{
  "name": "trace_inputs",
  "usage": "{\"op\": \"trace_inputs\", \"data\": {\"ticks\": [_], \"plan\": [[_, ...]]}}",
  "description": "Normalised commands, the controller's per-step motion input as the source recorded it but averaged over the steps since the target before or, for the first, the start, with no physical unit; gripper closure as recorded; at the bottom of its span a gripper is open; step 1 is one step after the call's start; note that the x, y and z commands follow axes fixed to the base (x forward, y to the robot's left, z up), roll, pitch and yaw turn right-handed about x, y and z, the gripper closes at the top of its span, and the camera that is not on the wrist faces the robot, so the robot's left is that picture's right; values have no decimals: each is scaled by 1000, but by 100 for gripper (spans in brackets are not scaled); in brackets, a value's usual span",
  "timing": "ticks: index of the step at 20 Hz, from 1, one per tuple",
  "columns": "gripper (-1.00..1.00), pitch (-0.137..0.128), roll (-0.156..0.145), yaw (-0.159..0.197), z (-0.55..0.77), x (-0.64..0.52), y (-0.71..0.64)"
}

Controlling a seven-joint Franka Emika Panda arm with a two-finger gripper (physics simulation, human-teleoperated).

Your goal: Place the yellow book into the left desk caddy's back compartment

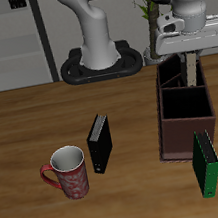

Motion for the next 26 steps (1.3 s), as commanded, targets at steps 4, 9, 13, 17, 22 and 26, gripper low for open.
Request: {"op": "trace_inputs", "data": {"ticks": [4, 9, 13, 17, 22, 26], "plan": [[100, -2, 51, 39, -107, 27, 218], [100, 49, 4, 6, -279, 181, 39], [100, 33, 23, 6, -253, 26, 140], [100, 34, -4, -20, -281, 70, -133], [100, 17, 0, 7, -375, -36, -25], [100, 37, 18, -26, -409, -101, 13]]}}
